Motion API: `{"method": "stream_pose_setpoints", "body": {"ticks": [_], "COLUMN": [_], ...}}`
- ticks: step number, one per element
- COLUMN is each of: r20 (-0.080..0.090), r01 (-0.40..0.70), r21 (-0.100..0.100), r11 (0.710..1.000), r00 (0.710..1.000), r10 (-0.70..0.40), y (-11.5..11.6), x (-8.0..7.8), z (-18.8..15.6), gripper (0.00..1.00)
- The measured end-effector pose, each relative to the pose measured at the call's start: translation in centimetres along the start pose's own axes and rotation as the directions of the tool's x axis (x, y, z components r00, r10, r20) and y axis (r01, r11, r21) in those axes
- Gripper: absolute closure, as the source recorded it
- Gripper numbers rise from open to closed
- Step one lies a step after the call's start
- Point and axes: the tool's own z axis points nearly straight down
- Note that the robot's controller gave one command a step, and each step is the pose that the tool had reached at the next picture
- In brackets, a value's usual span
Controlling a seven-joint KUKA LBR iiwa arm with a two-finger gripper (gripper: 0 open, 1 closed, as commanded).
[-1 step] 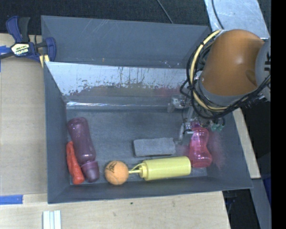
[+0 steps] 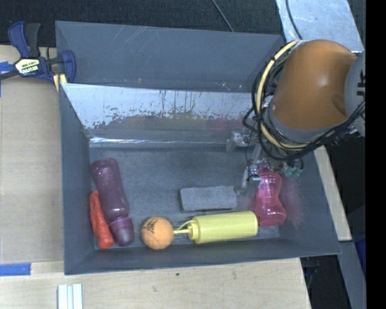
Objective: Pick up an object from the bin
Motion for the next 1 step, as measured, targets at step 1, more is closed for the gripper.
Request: {"method": "stream_pose_setpoints", "body": {"ticks": [1], "r20": [0.003], "r01": [0.152], "r21": [0.001], "r11": [0.988], "r00": [0.988], "r10": [-0.152], "y": [-5.75], "x": [3.04], "z": [6.37], "gripper": [0.00]}}
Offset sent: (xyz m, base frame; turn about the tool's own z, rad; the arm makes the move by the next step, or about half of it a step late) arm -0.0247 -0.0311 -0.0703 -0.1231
